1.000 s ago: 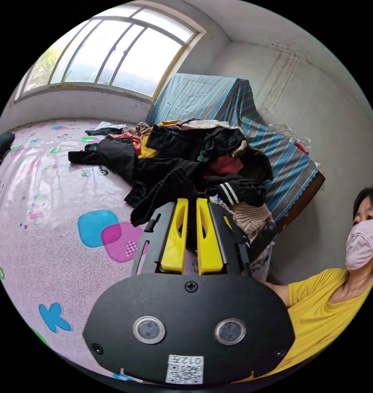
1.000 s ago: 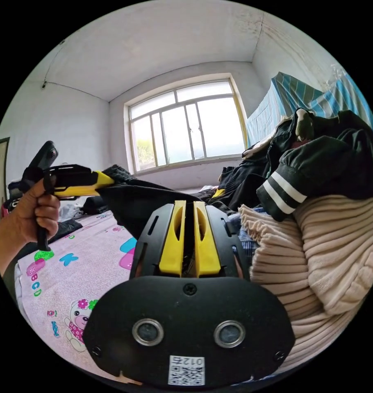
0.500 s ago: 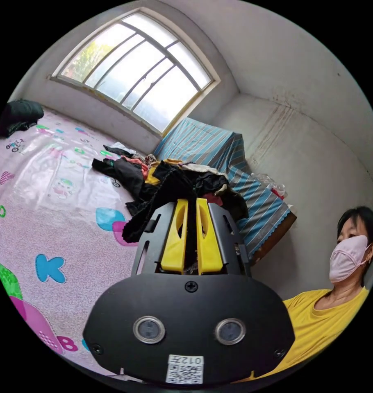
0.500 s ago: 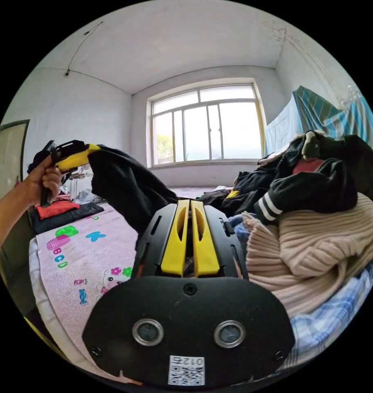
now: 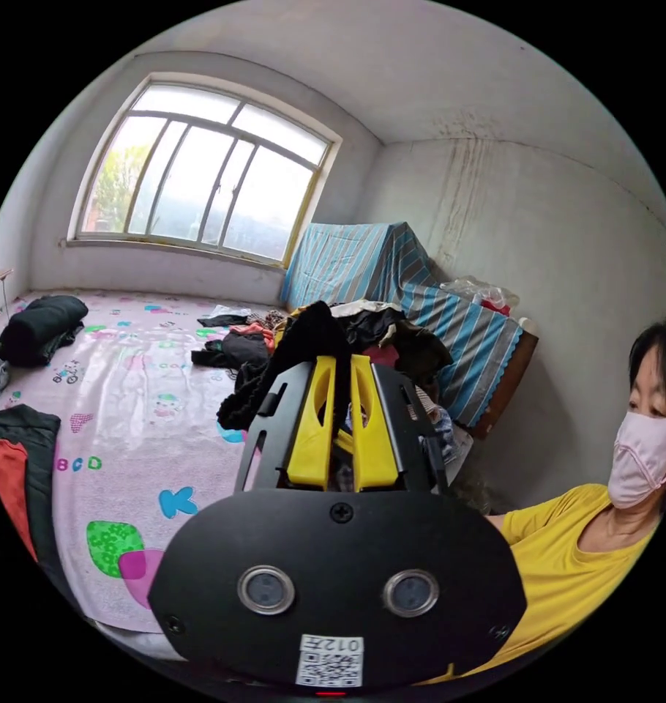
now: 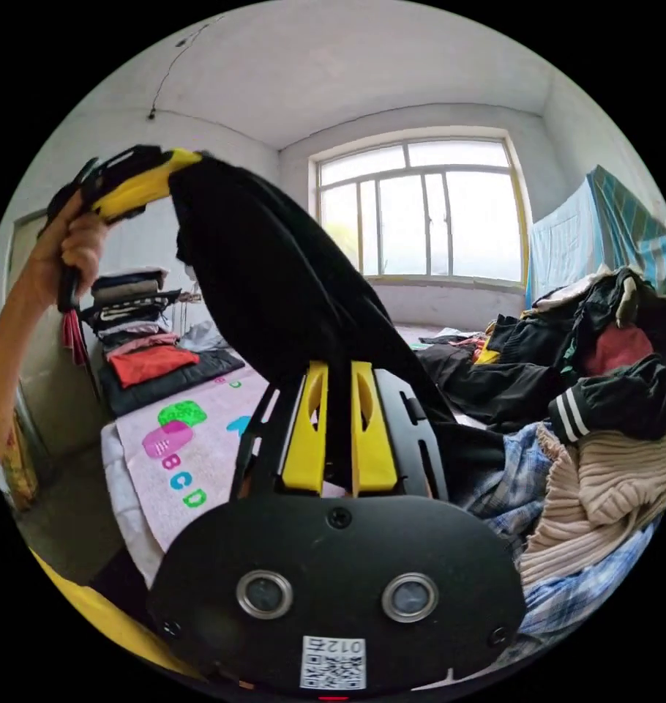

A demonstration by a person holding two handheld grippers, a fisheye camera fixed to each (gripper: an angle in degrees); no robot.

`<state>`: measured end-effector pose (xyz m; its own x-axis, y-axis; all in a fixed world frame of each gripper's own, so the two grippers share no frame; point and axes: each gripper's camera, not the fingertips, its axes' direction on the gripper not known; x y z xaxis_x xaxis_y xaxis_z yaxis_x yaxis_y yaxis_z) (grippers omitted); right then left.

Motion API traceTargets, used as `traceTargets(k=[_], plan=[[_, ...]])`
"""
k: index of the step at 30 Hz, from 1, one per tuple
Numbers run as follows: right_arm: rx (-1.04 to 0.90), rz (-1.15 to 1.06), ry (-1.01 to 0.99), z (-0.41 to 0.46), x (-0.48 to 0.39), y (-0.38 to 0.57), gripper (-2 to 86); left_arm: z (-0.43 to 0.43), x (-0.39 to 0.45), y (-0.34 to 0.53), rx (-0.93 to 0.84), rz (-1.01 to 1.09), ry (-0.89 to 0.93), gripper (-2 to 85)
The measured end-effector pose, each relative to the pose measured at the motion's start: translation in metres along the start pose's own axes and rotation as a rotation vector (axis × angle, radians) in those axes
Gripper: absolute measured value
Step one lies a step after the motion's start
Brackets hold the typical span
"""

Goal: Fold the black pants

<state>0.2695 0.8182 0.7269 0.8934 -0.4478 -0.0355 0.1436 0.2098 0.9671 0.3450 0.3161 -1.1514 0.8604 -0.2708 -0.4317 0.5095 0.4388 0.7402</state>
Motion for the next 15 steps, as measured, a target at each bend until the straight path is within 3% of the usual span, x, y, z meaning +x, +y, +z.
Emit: traceTargets(k=[4, 15], plan=[[-0.022, -0.066, -0.056, -0.021, 0.007, -0.088, 2.5, -0.070, 0.020, -0.021, 0.100, 0.048, -0.003, 3.0], [0.259, -0.119, -0.252, -0.110, -0.023, -0.257, 1.5, -0.245, 0.122, -0.091, 0.394, 0.327, 0.005, 3.4]])
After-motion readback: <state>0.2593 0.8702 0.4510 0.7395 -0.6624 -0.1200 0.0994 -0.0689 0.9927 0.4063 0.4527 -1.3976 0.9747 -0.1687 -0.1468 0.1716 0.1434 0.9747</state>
